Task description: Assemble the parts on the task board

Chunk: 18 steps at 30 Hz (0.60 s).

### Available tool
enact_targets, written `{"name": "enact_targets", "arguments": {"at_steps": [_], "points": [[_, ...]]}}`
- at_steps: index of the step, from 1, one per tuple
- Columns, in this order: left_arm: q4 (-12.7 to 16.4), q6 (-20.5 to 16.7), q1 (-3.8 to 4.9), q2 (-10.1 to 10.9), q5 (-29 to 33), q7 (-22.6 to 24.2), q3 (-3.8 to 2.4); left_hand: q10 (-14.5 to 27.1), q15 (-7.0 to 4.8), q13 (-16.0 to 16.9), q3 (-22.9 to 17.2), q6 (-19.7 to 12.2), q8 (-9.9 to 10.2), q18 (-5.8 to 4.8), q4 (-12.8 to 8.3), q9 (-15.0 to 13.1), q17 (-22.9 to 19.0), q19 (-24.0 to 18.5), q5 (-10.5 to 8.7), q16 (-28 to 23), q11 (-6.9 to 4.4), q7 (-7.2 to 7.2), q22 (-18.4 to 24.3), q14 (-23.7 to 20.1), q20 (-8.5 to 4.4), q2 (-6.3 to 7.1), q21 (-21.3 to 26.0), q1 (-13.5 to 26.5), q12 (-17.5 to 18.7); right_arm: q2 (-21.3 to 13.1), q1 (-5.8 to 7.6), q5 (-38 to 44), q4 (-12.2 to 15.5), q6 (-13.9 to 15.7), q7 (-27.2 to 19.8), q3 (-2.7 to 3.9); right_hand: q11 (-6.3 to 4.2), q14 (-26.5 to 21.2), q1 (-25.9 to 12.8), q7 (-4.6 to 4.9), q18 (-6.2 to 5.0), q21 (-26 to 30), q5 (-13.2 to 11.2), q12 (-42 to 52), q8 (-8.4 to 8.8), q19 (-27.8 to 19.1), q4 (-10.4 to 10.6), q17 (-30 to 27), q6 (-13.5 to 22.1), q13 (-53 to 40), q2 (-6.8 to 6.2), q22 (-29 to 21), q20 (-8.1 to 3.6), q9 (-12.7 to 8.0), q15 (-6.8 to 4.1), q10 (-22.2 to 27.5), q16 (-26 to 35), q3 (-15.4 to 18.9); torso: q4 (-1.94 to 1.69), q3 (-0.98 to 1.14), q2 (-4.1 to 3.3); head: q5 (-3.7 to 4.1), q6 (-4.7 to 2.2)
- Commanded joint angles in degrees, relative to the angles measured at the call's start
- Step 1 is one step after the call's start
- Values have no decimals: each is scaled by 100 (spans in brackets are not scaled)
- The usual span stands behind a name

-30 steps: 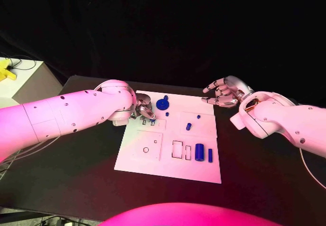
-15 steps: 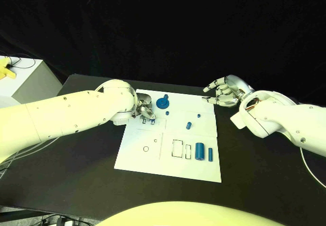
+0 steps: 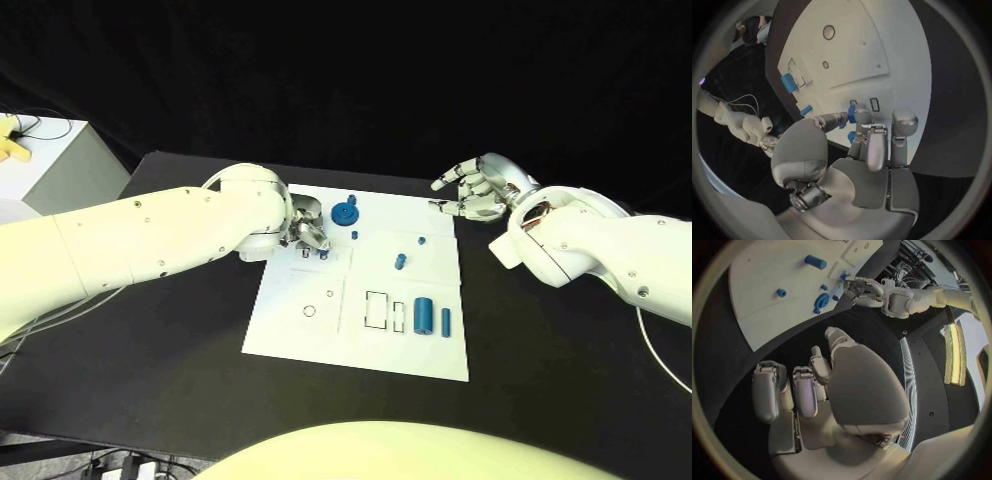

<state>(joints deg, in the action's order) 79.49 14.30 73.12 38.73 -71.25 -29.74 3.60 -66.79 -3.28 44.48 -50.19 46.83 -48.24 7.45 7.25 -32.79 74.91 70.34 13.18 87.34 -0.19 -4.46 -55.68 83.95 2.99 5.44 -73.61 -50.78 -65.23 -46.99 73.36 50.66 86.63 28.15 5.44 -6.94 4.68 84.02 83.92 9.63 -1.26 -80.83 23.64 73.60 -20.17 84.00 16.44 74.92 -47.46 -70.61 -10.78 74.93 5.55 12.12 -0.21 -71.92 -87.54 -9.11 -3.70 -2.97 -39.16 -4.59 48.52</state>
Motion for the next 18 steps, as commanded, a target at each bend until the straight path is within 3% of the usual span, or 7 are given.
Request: {"name": "enact_targets", "arguments": {"at_steps": [1,18], "points": [[6,276,0,-15,-26,-21,0,-48,-30,21,-1141,72,-37,-40,-1182,12,941,41,4,29,-6,45,-12,437,-13,-64,-26,7,-49,-4,-4,70,12,-86,-18,1,8,459,-33,3,-111,32,27,-12,26,194,-4,1041,44,11,-19,798,53,-10,54,42,12,-49,-1,1,1,1,12],[22,449,0,-4,-28,-25,3,-190,-48,176,-1093,140,-68,-49,-1187,95,1112,65,-2,101,-33,77,-44,489,-28,-112,-40,112,-141,-5,-4,78,11,-95,-10,1,8,458,-40,3,-112,38,54,-9,25,192,-2,1038,43,11,-25,794,53,-11,54,40,14,-62,-3,-3,7,-17,73]]}}
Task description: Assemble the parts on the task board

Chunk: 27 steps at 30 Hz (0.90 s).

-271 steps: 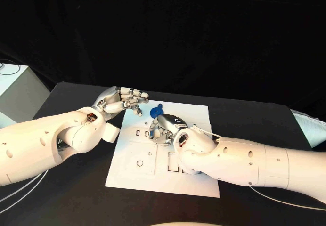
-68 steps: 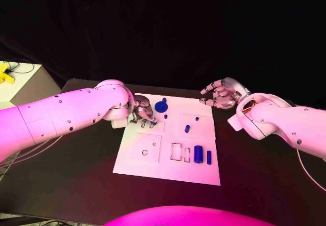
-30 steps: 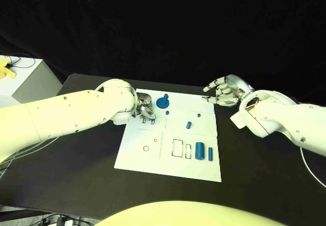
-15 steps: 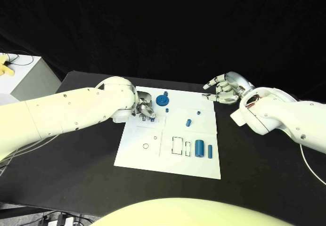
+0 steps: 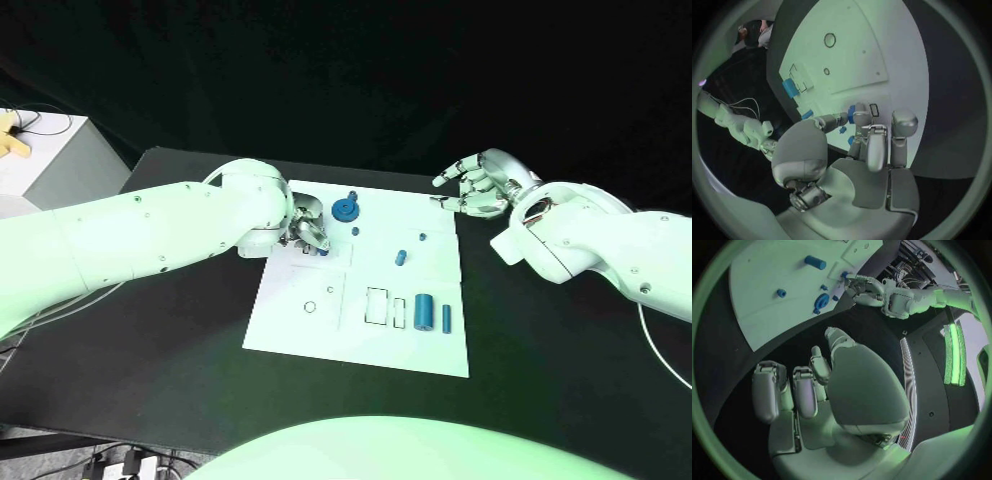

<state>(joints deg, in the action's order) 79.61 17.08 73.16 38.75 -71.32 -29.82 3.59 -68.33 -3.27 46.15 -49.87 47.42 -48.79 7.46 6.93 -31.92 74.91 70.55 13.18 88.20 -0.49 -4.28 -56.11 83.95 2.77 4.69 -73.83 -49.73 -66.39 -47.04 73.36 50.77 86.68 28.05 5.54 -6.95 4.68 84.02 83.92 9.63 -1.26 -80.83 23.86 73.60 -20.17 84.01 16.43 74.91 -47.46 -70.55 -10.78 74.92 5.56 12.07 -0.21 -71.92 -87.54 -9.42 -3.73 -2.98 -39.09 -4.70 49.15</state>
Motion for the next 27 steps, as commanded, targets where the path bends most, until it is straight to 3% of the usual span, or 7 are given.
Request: {"name": "enact_targets", "arguments": {"at_steps": [1,20,27], "points": [[11,178,-4,-4,-22,-17,4,-44,-50,17,-1119,88,-13,-50,-1152,18,1118,45,-7,17,-4,61,-2,491,-8,-44,-18,18,-29,0,-4,67,5,-86,-19,1,8,458,-40,3,-112,38,32,-9,25,192,-2,1039,43,5,-25,795,53,-7,54,40,14,-31,0,0,-2,-5,16],[74,219,-10,9,-29,-9,5,-180,-67,134,-885,180,-9,-57,-1044,225,1231,63,-111,63,-26,90,0,524,-27,-184,1,172,-74,3,-9,68,0,-84,-28,1,9,459,-49,4,-112,38,57,-6,24,192,2,1042,42,4,-27,796,53,-8,54,39,12,-44,1,6,-1,-10,32],[191,54,-25,87,-29,22,0,-233,-72,208,-830,211,-11,-67,-1013,278,1288,97,-115,87,-35,103,-46,540,-31,-231,-18,184,-109,10,-28,68,-10,-84,-35,1,9,457,-55,4,-112,37,67,-6,24,193,4,1037,42,5,-27,797,53,-8,55,39,15,-50,-2,2,-5,-16,37]]}}
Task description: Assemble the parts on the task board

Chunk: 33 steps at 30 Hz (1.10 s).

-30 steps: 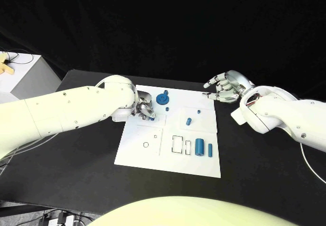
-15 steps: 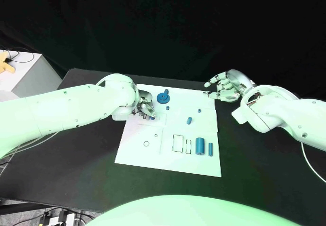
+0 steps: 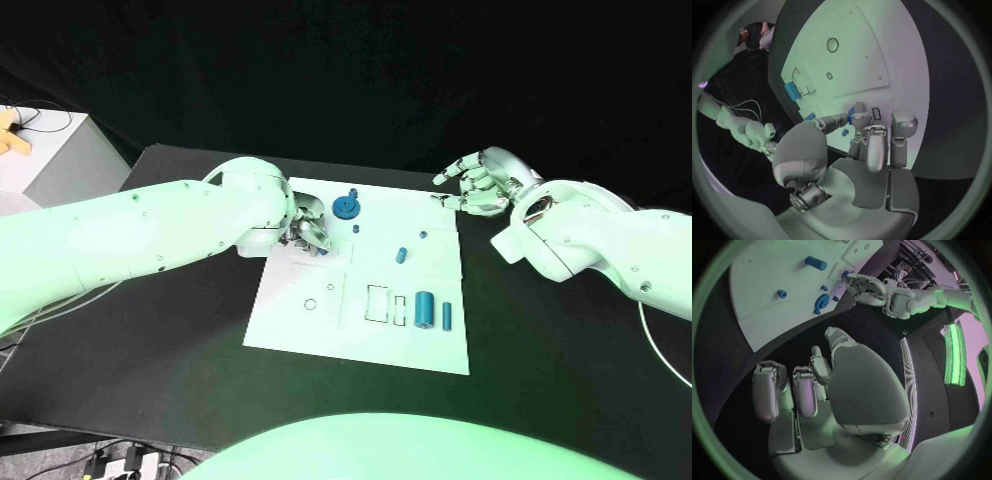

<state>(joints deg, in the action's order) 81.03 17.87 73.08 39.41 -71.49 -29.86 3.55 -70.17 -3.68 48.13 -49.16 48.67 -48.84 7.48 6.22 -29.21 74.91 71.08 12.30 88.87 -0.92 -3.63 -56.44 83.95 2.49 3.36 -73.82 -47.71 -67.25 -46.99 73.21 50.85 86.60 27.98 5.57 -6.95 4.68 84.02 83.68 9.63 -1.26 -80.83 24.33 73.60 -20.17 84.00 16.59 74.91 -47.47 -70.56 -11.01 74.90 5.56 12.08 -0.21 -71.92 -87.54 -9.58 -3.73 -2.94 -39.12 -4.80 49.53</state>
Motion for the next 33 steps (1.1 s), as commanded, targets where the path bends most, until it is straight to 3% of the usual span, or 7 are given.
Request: {"name": "enact_targets", "arguments": {"at_steps": [1,16,33], "points": [[67,-41,-17,38,-13,29,0,-55,-32,19,-901,88,-6,-70,-942,12,1291,51,-24,21,5,40,-23,542,-3,-106,-24,-20,-28,6,-18,60,-3,-77,-39,1,9,457,-32,5,-111,37,20,-6,24,193,-12,1037,42,5,-4,799,53,-9,54,39,15,-34,-1,-1,0,-8,0],[204,110,-19,148,-15,24,-32,-64,-42,41,-927,98,0,-72,-999,59,1312,67,13,30,-6,50,-38,547,-11,-120,-32,-54,-30,9,-42,61,-17,-80,-42,1,9,457,-37,4,-112,40,33,-6,24,192,-11,1039,42,7,-5,797,53,-10,54,41,14,-41,-2,0,2,-16,37],[60,606,-17,37,20,-16,-16,-66,-44,54,-939,101,3,-78,-1021,80,1337,82,24,40,-8,49,-62,555,-13,-124,-44,-67,-31,19,-54,61,-30,-88,-40,1,9,457,-37,4,-112,40,33,-6,24,192,-11,1039,42,7,-5,797,53,-10,54,41,14,-41,8,3,1,-27,47]]}}
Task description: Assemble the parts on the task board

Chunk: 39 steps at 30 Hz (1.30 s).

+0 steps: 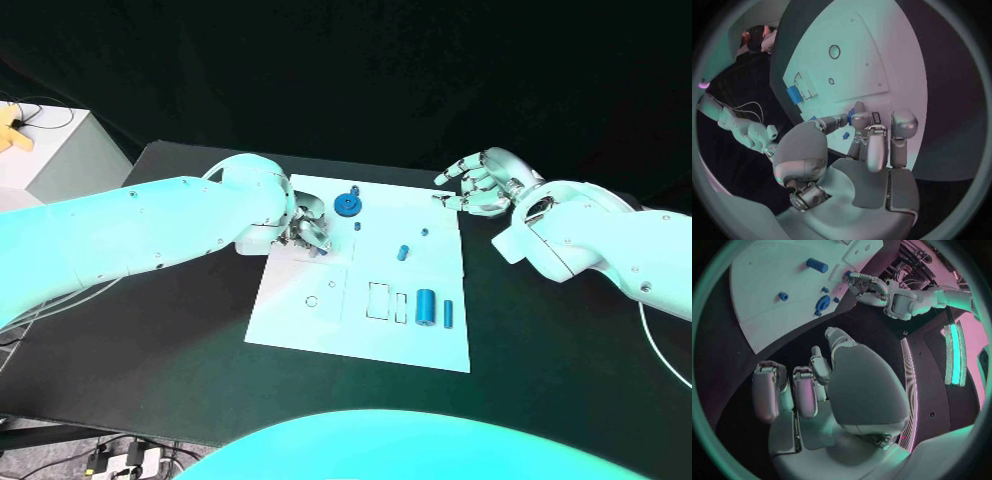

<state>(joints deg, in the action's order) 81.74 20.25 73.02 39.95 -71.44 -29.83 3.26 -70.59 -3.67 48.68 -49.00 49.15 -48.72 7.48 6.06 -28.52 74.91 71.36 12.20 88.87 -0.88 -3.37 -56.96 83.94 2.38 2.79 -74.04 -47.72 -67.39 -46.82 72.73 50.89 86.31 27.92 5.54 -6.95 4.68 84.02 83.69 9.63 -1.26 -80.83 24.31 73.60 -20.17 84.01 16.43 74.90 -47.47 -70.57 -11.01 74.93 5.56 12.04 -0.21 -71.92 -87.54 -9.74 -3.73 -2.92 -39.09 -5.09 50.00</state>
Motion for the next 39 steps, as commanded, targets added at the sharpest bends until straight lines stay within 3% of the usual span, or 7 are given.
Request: {"name": "enact_targets", "arguments": {"at_steps": [1,15,27,39], "points": [[-13,403,-11,-20,19,-21,13,-24,-45,-1,-955,53,-8,-78,-1006,10,1337,54,34,40,-11,23,-10,555,-2,-66,-22,-66,-16,3,-6,57,-1,-83,-37,1,9,457,-37,5,-112,40,35,-6,24,192,5,1039,42,8,-5,794,53,-6,54,41,14,-25,7,1,-1,2,0],[-16,495,-11,-35,50,-15,13,-31,-44,22,-962,56,-6,-81,-1029,27,1356,61,45,48,-10,23,-22,560,-3,-61,-27,-76,-24,5,-11,57,-8,-87,-36,1,10,458,-52,5,-114,48,62,-2,25,190,4,1041,45,9,-15,790,53,-9,55,40,13,-44,2,-2,-3,10,0],[42,-120,-12,30,138,50,-6,-48,-43,48,-984,81,-2,-88,-1018,65,1362,79,59,50,-8,20,-53,562,-5,-100,-43,-77,-32,6,-20,57,-10,-81,-42,1,10,458,-52,5,-114,48,62,-2,25,190,4,1041,45,9,-15,790,53,-9,55,40,13,-44,3,-3,-4,17,0],[175,-539,-12,183,331,79,-139,-70,-44,84,-1001,95,0,-97,-1010,86,1380,106,60,58,-9,22,-97,567,-6,-120,-67,-73,-50,0,-31,57,-14,-82,-46,1,11,458,-68,6,-115,53,72,-4,26,189,6,1040,47,14,-21,786,53,-11,55,45,14,-56,1,1,-1,27,0]]}}
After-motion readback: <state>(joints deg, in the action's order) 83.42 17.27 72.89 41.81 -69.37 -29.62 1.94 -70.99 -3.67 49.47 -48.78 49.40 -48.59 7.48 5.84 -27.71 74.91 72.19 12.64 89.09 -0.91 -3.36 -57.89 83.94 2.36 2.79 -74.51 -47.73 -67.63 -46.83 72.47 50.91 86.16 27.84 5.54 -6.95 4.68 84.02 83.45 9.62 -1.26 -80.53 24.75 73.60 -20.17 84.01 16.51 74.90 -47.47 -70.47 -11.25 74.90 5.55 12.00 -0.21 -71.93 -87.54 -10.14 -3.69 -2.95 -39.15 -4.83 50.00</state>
